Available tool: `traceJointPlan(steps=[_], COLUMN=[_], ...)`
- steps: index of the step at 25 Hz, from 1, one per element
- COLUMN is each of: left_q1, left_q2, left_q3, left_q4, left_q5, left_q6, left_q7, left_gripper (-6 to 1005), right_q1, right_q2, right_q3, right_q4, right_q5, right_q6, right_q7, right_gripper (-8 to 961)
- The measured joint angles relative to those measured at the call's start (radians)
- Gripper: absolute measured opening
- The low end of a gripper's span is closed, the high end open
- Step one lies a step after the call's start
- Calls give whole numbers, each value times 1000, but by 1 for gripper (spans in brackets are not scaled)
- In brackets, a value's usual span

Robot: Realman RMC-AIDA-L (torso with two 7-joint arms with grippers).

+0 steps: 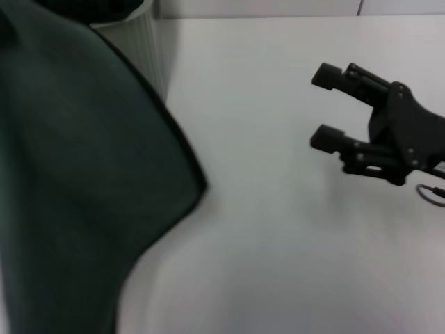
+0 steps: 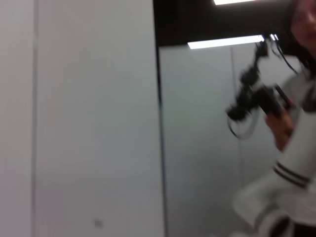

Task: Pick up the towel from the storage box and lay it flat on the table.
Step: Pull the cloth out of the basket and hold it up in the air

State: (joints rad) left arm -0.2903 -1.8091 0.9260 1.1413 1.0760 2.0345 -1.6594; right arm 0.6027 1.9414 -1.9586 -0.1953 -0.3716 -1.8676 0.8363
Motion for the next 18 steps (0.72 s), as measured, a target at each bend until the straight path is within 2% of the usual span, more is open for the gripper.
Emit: traceJointPlan(steps=[3, 5, 9, 11, 14, 18], left_q1=[-27, -45, -73, -85, -95, -107], left_q2=[5, -3, -39, -66, -91, -102], left_q3=[56, 72, 42, 8, -9, -4], left_q4=[3, 5, -4, -10, -13, -9], left_q5=[79, 118, 139, 132, 119, 112], left_q6=[1, 1, 0, -1, -1, -1], left_q7=[23, 38, 75, 88, 95, 87], left_gripper=[21, 22, 24, 25, 26, 28], right_q1=[11, 27, 52, 57, 58, 59], right_q2=[-23, -41, -58, -56, -40, -11], right_q3=[-2, -6, -7, -4, -2, -4], right_q4=[0, 5, 15, 15, 15, 4], right_q5=[-1, -5, -68, -112, -161, -187], right_q6=[-25, -29, -3, 30, 93, 178], right_q7=[95, 167, 221, 220, 206, 147], right_gripper=[852, 847, 837, 832, 825, 815])
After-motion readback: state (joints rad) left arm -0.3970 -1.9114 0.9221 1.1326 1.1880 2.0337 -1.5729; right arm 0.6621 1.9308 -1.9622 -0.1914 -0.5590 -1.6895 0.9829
